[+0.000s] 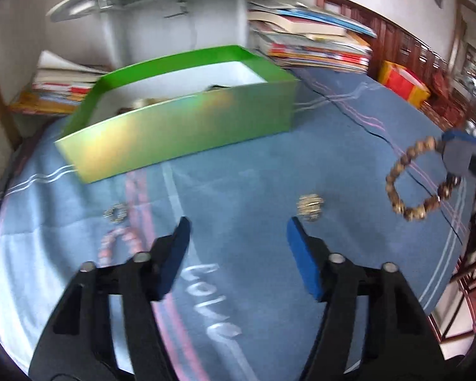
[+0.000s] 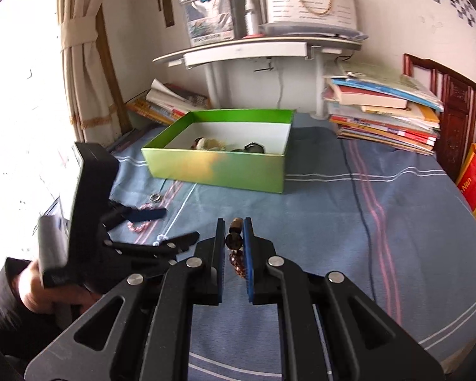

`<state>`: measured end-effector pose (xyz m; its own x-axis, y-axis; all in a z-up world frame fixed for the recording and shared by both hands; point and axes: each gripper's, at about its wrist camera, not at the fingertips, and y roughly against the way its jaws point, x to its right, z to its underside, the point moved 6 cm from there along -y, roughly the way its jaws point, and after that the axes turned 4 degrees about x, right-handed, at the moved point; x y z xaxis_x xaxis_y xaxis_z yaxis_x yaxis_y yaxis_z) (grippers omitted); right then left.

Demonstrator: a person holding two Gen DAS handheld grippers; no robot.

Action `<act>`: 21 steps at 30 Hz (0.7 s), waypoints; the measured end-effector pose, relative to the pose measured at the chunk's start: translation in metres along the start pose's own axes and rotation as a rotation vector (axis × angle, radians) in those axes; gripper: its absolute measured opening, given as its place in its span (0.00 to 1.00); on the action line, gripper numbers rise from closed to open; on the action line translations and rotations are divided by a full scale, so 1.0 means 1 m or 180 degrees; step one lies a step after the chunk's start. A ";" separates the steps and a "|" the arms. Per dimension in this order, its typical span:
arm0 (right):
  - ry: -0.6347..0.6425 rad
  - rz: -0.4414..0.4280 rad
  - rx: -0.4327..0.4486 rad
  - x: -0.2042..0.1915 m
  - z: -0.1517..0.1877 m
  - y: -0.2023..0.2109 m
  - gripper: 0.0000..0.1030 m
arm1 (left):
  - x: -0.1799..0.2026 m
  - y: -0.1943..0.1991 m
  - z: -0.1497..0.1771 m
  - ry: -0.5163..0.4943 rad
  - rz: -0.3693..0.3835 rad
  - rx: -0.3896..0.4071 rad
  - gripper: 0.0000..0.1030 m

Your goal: Organize jewelry

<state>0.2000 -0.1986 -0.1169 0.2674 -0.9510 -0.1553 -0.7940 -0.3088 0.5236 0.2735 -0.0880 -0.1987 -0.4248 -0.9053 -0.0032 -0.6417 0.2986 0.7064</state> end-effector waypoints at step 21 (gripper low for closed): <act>-0.0001 -0.0027 -0.0017 0.002 0.001 0.001 0.10 | 0.004 0.026 -0.011 0.0159 -0.0051 0.0198 0.19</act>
<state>0.1991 -0.2012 -0.1170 0.2739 -0.9484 -0.1601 -0.7888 -0.3167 0.5268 0.2624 -0.0876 -0.1724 -0.3828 -0.9236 0.0222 -0.6872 0.3007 0.6613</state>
